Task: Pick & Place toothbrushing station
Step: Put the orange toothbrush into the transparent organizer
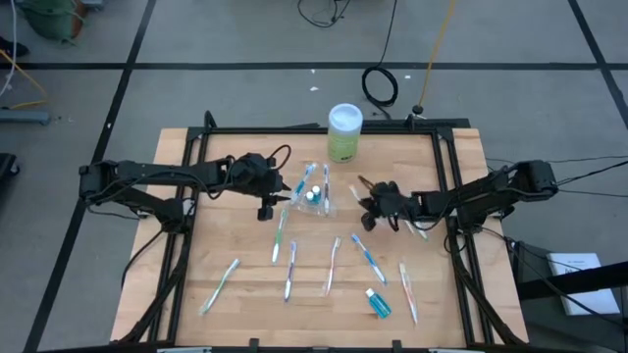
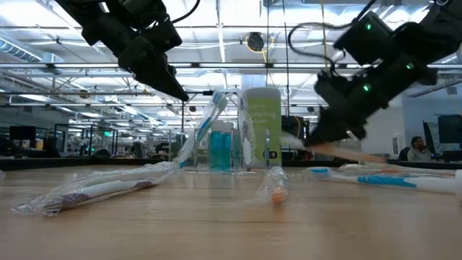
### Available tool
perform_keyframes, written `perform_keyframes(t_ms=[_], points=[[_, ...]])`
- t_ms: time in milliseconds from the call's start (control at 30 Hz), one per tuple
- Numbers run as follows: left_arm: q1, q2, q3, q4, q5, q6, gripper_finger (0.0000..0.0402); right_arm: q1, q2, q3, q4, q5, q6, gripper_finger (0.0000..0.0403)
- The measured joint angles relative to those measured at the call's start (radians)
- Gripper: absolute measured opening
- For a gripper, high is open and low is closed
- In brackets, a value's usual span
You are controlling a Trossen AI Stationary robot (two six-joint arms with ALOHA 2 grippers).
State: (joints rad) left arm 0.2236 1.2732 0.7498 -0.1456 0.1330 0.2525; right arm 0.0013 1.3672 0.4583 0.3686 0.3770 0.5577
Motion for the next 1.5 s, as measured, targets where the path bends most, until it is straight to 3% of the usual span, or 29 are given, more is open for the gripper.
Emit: perform_keyframes(t_ms=[333, 567, 767, 933, 1133, 1333, 1500], points=[[-0.077, -0.028, 0.0, -0.007, -0.002, -0.049, 0.0131, 0.001, 0.03, 0.003, 0.717, 0.014, -0.362, 0.0013], [-0.124, -0.11, 0.002, -0.01, -0.002, -0.052, 0.0131, -0.014, 0.275, 0.079, 1.066, 0.015, -0.521, 0.0013], [-0.144, -0.145, 0.001, -0.036, -0.004, -0.078, 0.0131, -0.042, 0.512, 0.265, 1.085, 0.015, -0.555, 0.0013], [-0.177, -0.145, 0.0, -0.068, -0.005, -0.11, 0.0131, -0.056, 0.61, 0.328, 1.084, 0.024, -0.546, 0.0013], [-0.224, -0.145, 0.0, -0.084, -0.015, -0.11, 0.0131, -0.02, 0.603, 0.301, 1.008, 0.159, -0.634, 0.0013], [-0.258, -0.145, 0.0, -0.098, -0.124, -0.112, 0.0131, 0.071, 0.563, 0.293, 0.948, 0.401, -0.752, 0.0013], [-0.264, -0.145, 0.0, -0.098, -0.171, -0.116, 0.0131, 0.1, 0.563, 0.292, 0.916, 0.457, -0.766, 0.0028]])
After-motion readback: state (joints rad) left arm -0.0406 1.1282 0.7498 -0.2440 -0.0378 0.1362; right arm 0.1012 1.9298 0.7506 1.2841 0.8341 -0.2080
